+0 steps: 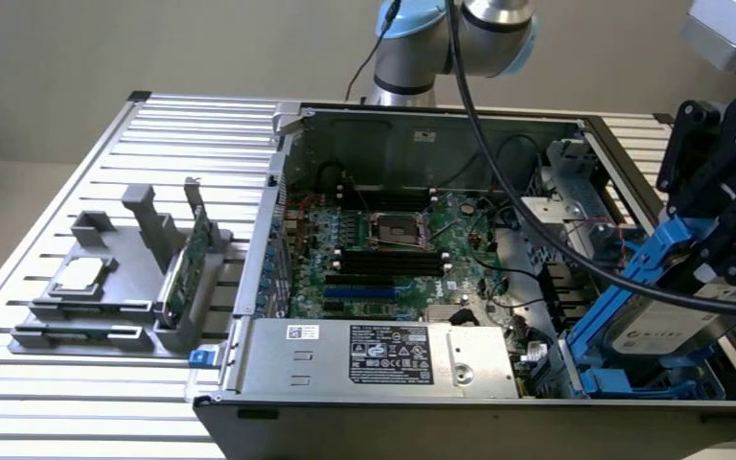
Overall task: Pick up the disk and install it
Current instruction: 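Pick up the disk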
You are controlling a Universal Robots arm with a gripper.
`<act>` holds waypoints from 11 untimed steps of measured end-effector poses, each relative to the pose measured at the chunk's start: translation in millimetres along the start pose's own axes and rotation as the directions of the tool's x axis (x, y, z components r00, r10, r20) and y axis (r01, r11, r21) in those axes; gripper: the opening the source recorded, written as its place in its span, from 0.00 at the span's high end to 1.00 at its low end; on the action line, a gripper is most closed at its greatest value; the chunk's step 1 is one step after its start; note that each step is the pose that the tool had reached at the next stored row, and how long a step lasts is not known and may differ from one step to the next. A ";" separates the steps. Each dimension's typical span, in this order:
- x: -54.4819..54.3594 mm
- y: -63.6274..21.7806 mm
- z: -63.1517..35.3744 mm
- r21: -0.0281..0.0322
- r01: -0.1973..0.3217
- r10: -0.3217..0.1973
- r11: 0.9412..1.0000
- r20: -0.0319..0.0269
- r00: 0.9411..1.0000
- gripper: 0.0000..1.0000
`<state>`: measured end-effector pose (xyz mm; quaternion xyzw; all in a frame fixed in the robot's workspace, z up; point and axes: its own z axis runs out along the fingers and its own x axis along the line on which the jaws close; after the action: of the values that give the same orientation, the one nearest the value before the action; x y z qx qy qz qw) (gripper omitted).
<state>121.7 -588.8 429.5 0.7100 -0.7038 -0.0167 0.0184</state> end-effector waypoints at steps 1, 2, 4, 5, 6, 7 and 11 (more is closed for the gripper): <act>0.0 0.0 0.4 0.000 0.000 0.000 1.000 0.000 1.000 0.67; 0.0 -0.1 0.7 0.000 0.000 0.000 1.000 0.000 1.000 0.67; 0.2 -0.1 1.2 0.000 -0.001 0.001 1.000 0.000 1.000 0.67; 0.3 -0.1 1.5 0.000 -0.001 0.001 1.000 0.000 1.000 0.67; 0.4 -0.1 1.7 0.000 -0.001 0.001 1.000 0.000 1.000 0.67; 0.6 -0.1 2.0 0.000 -0.001 0.001 1.000 0.000 1.000 0.67; 1.0 -0.1 2.9 0.000 -0.002 0.002 1.000 0.000 1.000 0.67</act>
<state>121.6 -589.8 426.6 0.7093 -0.7045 -0.0168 0.0183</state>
